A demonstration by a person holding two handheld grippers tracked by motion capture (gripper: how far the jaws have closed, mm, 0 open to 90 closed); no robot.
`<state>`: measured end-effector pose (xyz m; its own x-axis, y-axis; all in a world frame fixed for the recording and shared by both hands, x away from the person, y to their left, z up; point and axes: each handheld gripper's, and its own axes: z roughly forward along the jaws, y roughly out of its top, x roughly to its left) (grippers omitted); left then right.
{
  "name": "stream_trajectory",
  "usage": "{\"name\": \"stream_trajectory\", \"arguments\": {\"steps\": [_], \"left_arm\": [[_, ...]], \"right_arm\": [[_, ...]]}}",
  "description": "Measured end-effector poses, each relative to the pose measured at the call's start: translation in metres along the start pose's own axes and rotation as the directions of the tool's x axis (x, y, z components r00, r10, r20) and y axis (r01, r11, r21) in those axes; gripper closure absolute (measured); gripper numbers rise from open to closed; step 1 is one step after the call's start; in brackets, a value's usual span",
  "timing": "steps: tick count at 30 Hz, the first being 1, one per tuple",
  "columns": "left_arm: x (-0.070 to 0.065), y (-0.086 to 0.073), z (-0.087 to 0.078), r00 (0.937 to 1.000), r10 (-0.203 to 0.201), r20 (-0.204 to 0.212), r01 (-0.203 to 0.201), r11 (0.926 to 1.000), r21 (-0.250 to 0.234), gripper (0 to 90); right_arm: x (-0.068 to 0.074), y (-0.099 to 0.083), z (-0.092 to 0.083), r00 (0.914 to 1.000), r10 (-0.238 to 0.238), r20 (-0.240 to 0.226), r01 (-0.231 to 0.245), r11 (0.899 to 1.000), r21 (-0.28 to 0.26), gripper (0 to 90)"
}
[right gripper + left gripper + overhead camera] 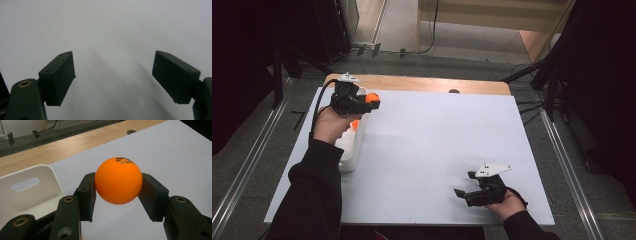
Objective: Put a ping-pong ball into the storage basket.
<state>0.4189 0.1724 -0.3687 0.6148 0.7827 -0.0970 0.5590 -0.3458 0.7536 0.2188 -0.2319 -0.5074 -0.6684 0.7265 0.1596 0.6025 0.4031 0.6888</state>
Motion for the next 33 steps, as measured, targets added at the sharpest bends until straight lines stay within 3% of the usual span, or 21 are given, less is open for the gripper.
{"name": "stream_trajectory", "arguments": {"steps": [11, 27, 33], "left_arm": [[0.011, -0.002, 0.002, 0.9987, -0.034, -0.038, 0.034, 0.9994, -0.01, 50.6], [0.032, -0.008, 0.004, 0.9882, -0.084, -0.129, 0.08, 0.9963, -0.033, 50.6], [0.037, -0.008, 0.005, 0.9846, -0.117, -0.13, 0.112, 0.9926, -0.049, 50.6]], "right_arm": [[0.0, 0.0, 0.0, 1.0, 0.005, 0.0, -0.005, 1.0, 0.006, 16.8], [-0.001, 0.0, 0.0, 1.0, 0.002, -0.001, -0.002, 1.0, 0.005, 16.8], [0.0, -0.001, 0.0, 1.0, 0.005, 0.0, -0.005, 1.0, 0.003, 16.8]]}}
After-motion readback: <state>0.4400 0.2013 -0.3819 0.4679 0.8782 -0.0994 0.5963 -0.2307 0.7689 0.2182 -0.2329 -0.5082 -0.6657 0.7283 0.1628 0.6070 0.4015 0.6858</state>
